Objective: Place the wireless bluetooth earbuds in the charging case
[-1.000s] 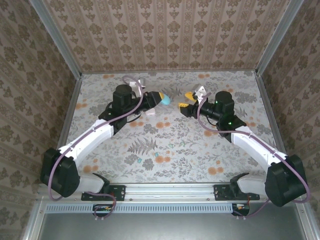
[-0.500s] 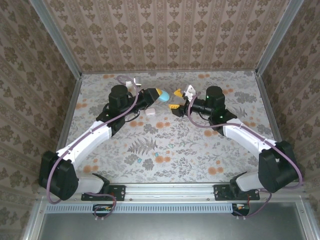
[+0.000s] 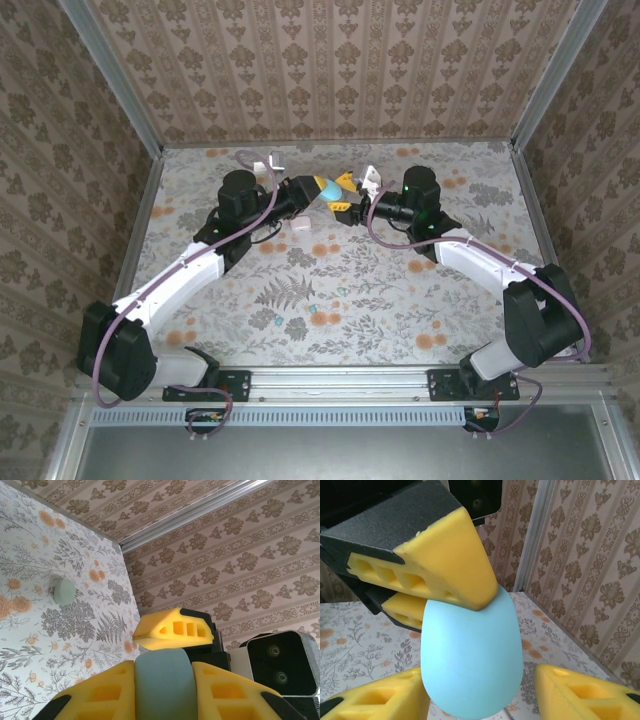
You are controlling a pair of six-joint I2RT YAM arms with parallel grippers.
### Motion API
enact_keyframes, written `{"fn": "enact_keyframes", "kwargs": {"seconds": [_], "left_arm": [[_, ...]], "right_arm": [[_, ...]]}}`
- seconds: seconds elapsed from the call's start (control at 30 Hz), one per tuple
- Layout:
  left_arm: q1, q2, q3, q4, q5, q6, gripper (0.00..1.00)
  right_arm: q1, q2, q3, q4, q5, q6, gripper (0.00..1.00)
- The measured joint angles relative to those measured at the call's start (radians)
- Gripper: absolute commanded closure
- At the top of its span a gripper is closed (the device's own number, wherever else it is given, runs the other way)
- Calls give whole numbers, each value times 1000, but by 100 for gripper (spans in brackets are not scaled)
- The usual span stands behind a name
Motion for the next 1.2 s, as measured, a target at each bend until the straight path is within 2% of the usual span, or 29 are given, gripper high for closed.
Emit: {"fn": "enact_keyframes", "kwargs": {"seconds": [0.1, 0.27, 0.8, 0.9, 1.03, 1.1, 1.2], "left_arm": [[0, 0, 0, 3, 0, 0, 81], [0, 0, 0, 6, 0, 0, 81], [-4, 0, 0, 8, -1, -6, 81], [-4, 0, 0, 8, -4, -6, 81], [-4, 0, 0, 10, -13, -6, 81], [-4, 0, 0, 10, -15, -6, 73], [-5, 0, 0, 4, -16, -3, 52]], "right_arm": [[0, 0, 0, 6, -5, 0, 47], [0, 0, 0, 11, -8, 0, 42], [5, -2, -11, 62, 13, -1, 42], [7, -4, -19, 77, 23, -1, 46], [12, -4, -26, 87, 24, 0, 59], [11, -6, -26, 83, 23, 0, 63], [10, -12, -25, 61, 15, -2, 67]]}}
